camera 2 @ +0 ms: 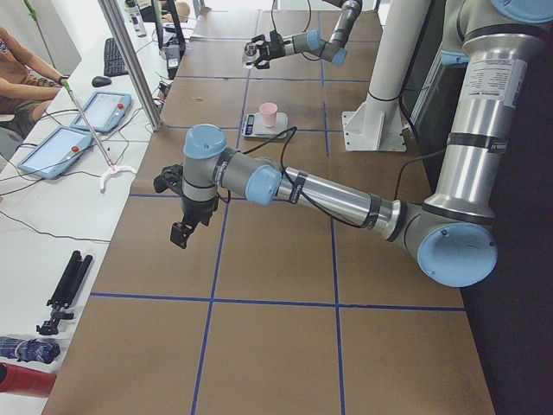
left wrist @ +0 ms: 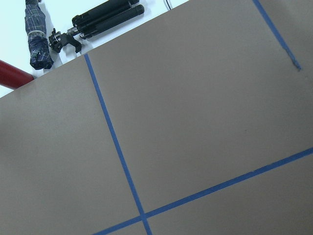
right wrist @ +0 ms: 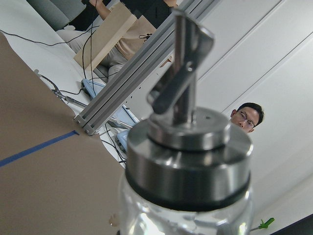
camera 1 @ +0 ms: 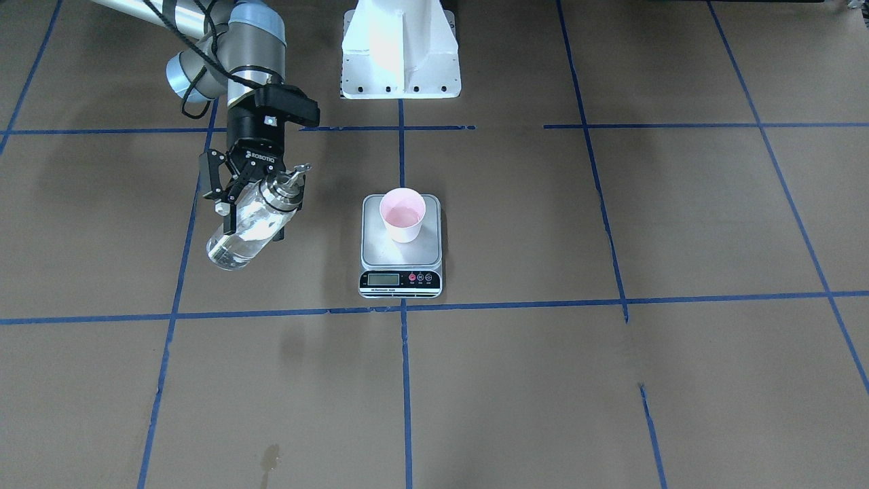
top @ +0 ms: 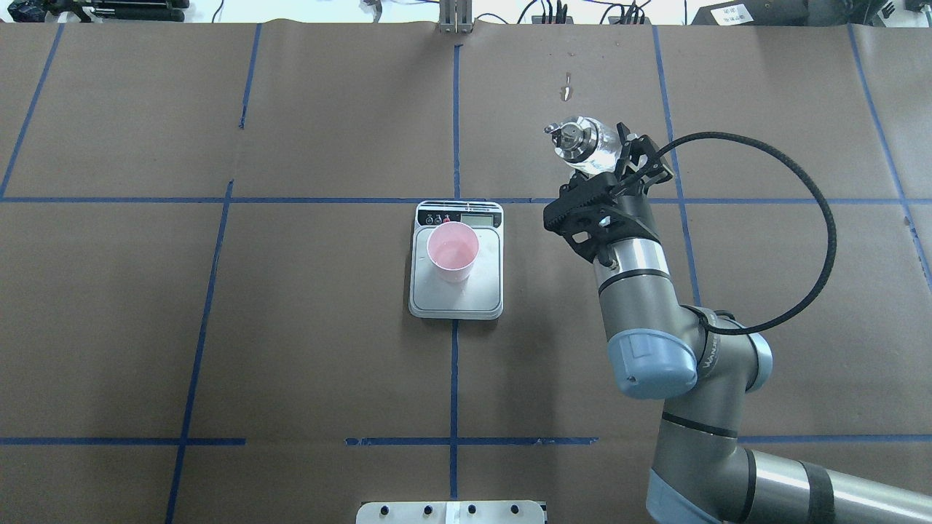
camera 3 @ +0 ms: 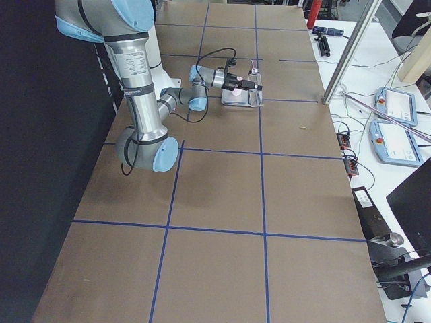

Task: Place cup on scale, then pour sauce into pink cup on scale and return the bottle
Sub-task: 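Carry the bottle with the right gripper toward the cup on the scale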

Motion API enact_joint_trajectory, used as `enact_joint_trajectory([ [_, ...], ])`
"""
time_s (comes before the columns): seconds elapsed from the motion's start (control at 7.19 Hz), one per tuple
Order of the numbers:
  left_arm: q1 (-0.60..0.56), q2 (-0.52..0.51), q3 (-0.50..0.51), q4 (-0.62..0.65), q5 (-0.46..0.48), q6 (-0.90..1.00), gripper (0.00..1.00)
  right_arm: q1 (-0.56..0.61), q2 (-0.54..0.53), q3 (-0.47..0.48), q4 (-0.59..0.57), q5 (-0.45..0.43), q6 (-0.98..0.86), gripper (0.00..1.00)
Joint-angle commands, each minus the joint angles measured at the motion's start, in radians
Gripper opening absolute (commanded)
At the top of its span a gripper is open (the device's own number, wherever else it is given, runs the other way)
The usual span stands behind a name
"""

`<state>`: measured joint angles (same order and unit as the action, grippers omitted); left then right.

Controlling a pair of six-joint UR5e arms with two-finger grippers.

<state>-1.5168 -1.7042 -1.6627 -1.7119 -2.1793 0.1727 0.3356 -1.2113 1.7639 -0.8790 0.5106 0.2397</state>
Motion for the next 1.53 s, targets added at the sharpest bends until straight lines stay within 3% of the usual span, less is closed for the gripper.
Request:
enact_joint_trajectory([
  [0.0, -0.008, 0.017, 0.078, -0.008, -0.004, 0.008, 1.0, -0.05, 0.009, -0.015, -0.014, -0.075, -0.086, 0.0],
  [0.84, -0.005, 0.0, 0.152, -0.023, 0.001, 0.008, 1.0, -0.109, 0.119, -0.263, -0.027, -0.317, -0.129, 0.0],
  [1.39, -0.003, -0.006, 0.164, -0.025, 0.003, 0.008, 1.0, -0.11, 0.142, -0.291, -0.069, -0.4, -0.238, 0.0],
])
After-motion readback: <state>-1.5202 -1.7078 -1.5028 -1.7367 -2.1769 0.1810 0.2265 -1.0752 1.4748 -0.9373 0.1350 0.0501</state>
